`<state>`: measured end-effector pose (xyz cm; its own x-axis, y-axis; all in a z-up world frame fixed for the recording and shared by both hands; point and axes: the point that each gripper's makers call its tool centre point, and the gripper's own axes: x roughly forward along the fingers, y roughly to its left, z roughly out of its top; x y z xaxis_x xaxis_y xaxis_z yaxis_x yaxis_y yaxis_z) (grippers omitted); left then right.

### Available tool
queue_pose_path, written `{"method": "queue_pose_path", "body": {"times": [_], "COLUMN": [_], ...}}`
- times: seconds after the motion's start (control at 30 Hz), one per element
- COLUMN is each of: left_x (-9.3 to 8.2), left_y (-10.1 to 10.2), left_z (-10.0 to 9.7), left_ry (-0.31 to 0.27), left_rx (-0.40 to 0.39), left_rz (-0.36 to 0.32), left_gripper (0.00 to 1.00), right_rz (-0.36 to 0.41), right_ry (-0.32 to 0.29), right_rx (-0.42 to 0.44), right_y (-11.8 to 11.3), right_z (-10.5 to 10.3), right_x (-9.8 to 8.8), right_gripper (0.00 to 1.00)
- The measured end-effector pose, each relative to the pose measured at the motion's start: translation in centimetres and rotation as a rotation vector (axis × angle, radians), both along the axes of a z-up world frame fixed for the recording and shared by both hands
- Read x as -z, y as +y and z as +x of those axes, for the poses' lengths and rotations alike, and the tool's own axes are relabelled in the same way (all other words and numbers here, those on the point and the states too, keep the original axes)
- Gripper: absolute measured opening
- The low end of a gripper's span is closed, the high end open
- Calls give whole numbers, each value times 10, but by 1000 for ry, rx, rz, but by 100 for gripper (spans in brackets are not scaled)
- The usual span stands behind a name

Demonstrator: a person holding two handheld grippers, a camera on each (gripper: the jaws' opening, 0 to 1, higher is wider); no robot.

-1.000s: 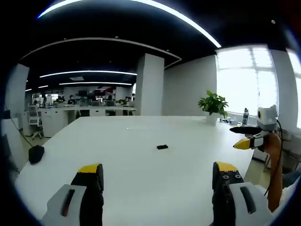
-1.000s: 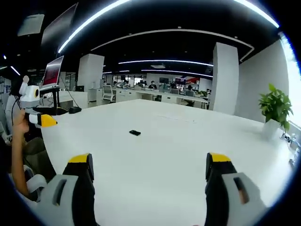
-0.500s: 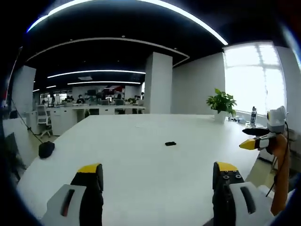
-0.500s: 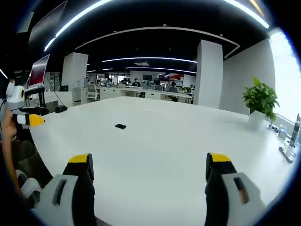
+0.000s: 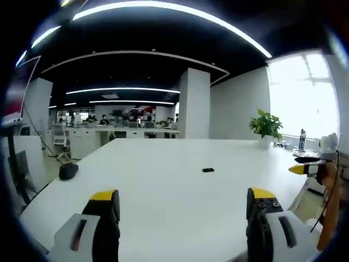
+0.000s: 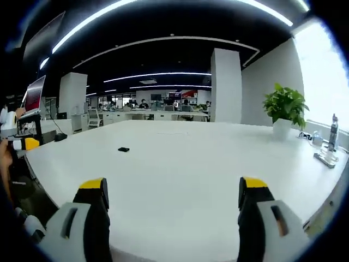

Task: Snap the two parts of the plastic buckle together until the buckle closes and remains connected.

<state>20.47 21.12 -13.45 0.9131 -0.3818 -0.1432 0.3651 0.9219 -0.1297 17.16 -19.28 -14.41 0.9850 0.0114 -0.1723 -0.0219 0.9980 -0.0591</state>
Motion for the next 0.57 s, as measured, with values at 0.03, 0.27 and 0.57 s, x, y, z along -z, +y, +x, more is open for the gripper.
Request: {"method": "queue_pose_path", "body": {"times": [0.03, 0.27, 0.57], "left_x": [1, 19, 32], "left_y": [1, -8, -14], "left_z": [3, 15, 10], "left_ry": [2, 1, 3], "left_rx": [-4, -16, 9], "left_rz": [0, 4, 25], "left_gripper": [98, 98, 98], "right_rz": [1, -11, -61], "right_ry": [3, 5, 3], "right_rx": [-3, 1, -9], "right_y": [0, 0, 10], "right_z": [2, 6, -7], "right_x": [2, 11, 16], "right_gripper": [99, 100, 100]}}
